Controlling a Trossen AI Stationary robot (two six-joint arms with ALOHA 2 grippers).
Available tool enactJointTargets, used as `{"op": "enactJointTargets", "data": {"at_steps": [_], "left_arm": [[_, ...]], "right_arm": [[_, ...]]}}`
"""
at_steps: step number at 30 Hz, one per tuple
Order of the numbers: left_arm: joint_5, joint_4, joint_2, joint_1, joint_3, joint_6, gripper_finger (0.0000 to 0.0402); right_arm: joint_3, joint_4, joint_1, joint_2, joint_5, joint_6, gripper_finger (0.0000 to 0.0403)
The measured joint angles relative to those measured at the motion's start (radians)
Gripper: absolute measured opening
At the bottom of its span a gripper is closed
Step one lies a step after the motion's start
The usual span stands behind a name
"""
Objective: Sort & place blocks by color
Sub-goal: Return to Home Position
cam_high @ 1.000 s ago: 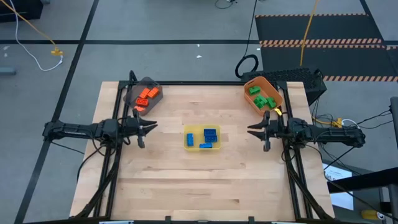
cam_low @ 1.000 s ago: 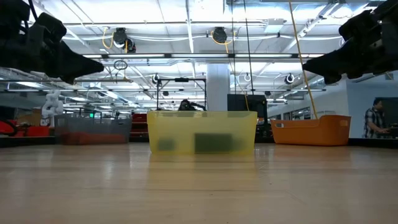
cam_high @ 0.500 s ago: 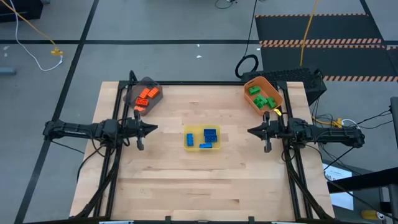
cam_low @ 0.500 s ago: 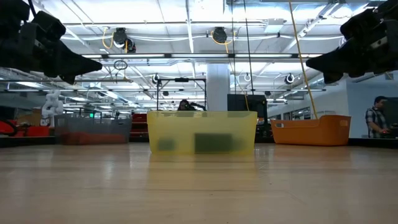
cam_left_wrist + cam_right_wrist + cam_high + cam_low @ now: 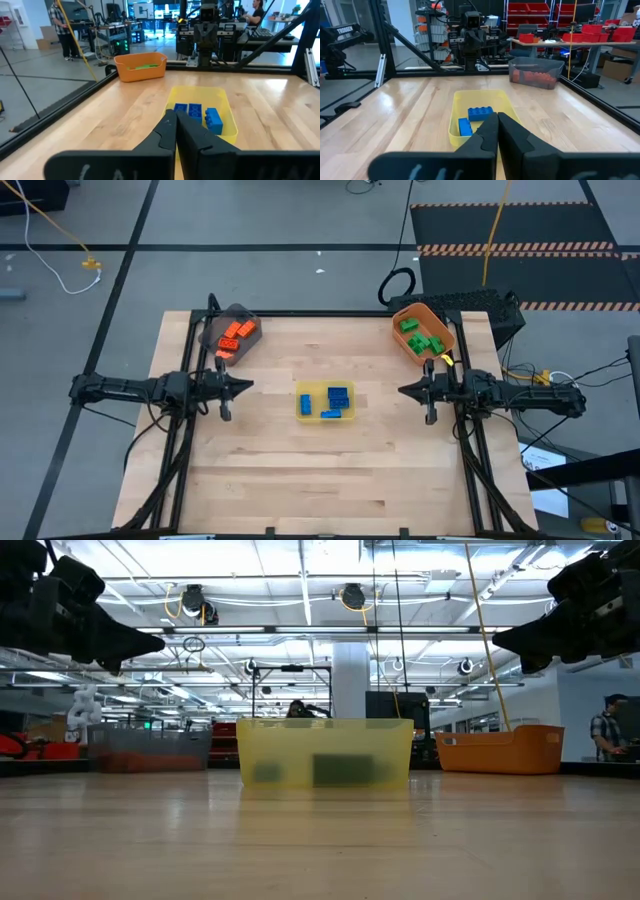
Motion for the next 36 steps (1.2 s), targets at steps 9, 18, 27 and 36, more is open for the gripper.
{"op": "enactJointTargets", "data": {"at_steps": [9,18,27,36], "left_arm": [[0.000,0.006,0.000,0.000,0.000,-0.028,0.0027],[0.000,0.008,0.000,0.000,0.000,-0.030,0.0037],[0.000,0.008,0.000,0.000,0.000,-0.030,0.0037],[0.000,0.009,0.000,0.000,0.000,-0.030,0.0037]], "right_arm": [[0.000,0.003,0.000,0.000,0.001,0.023,0.0002],[0.000,0.004,0.000,0.000,0.001,0.023,0.0002],[0.000,0.005,0.000,0.000,0.001,0.023,0.0002],[0.000,0.005,0.000,0.000,0.001,0.023,0.0002]]}}
